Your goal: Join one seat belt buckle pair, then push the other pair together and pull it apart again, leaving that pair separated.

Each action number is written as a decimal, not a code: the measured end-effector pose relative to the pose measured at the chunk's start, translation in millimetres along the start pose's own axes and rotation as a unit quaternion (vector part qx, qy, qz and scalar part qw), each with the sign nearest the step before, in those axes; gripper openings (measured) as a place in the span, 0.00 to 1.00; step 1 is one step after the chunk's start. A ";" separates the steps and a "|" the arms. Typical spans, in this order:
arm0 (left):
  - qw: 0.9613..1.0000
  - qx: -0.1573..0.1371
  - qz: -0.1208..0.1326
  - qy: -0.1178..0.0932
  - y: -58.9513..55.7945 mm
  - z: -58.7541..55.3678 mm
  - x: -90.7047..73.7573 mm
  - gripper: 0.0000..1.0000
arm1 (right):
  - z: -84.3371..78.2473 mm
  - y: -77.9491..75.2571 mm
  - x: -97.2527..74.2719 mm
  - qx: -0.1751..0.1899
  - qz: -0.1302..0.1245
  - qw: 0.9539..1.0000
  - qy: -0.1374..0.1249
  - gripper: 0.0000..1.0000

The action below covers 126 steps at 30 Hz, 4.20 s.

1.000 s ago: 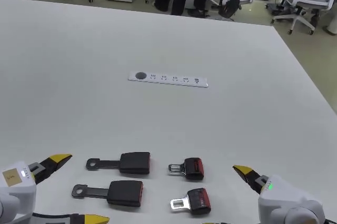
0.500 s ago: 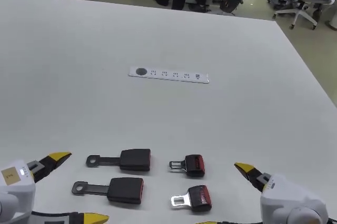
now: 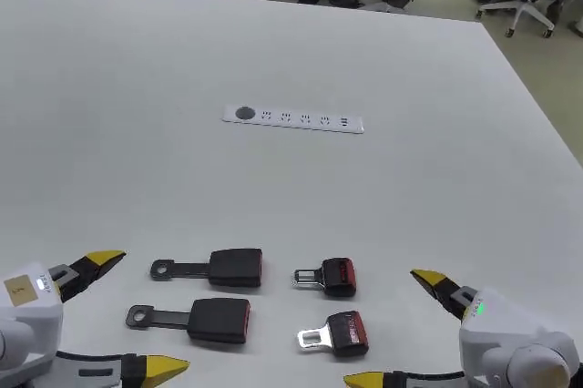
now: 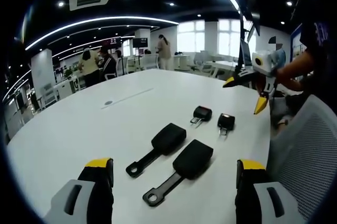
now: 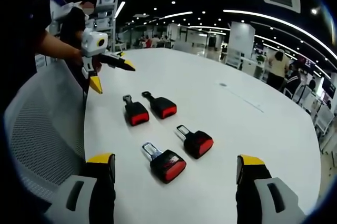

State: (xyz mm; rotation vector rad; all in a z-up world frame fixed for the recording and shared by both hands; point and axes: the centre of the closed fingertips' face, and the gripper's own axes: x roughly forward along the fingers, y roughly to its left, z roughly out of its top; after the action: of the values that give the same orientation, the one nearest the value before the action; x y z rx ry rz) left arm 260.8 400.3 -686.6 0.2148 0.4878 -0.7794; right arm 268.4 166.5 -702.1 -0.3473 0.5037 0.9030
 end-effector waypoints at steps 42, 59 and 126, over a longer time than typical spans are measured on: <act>0.979 0.117 -0.123 0.115 -12.3 -31.8 41.1 0.60 | -31.2 9.0 23.6 -0.158 0.111 0.978 0.078 0.47; 0.952 0.169 -0.183 0.176 -17.7 -47.5 59.3 0.47 | -44.7 10.4 41.4 -0.183 0.151 0.966 0.106 0.36; 0.916 0.233 -0.242 0.221 -19.7 -57.6 76.2 0.32 | -40.4 20.4 58.6 -0.179 0.168 0.962 0.118 0.29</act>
State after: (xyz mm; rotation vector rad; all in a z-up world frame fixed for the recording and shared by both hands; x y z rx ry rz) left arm 273.4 360.1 -774.5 0.7470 0.7951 -1.3428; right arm 271.3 196.9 -769.5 -0.7202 0.6300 1.2955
